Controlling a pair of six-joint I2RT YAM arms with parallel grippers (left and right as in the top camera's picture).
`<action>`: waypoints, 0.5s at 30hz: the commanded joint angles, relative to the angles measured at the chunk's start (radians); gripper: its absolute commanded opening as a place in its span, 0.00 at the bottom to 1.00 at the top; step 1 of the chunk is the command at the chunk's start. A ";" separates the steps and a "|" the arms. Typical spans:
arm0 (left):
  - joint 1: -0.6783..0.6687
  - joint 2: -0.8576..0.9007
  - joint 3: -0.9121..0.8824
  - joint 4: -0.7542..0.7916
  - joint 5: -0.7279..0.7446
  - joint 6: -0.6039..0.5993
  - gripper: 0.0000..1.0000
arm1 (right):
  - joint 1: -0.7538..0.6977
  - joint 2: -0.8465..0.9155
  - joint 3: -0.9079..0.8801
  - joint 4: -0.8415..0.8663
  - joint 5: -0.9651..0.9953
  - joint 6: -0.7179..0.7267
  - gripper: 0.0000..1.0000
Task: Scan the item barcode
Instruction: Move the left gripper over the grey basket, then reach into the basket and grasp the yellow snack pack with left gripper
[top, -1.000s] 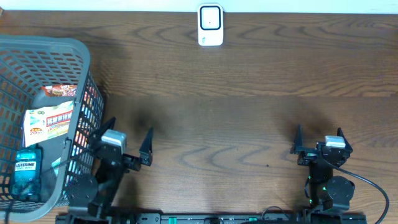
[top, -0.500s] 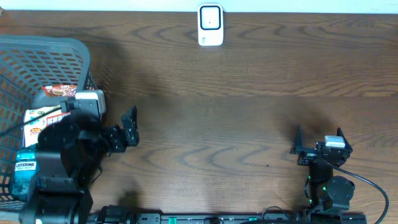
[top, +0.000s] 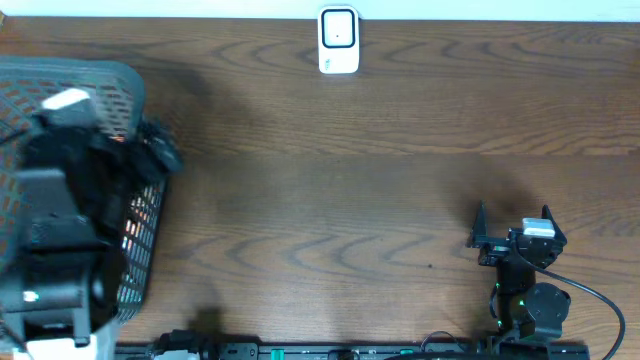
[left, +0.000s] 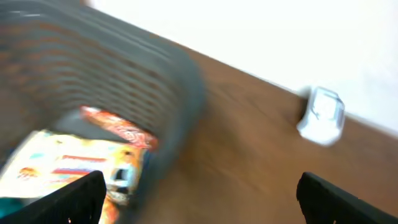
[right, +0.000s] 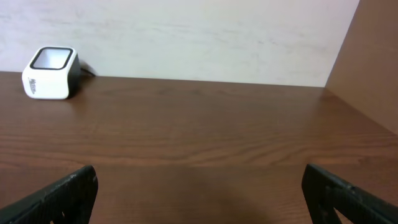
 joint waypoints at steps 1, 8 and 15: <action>0.122 0.077 0.101 -0.069 -0.092 -0.173 0.98 | -0.006 -0.005 -0.004 -0.001 -0.006 -0.013 0.99; 0.361 0.219 0.105 -0.216 -0.090 -0.451 0.98 | -0.006 -0.005 -0.004 -0.001 -0.006 -0.013 0.99; 0.439 0.384 0.071 -0.234 -0.042 -0.525 0.98 | -0.006 -0.005 -0.004 -0.001 -0.006 -0.013 0.99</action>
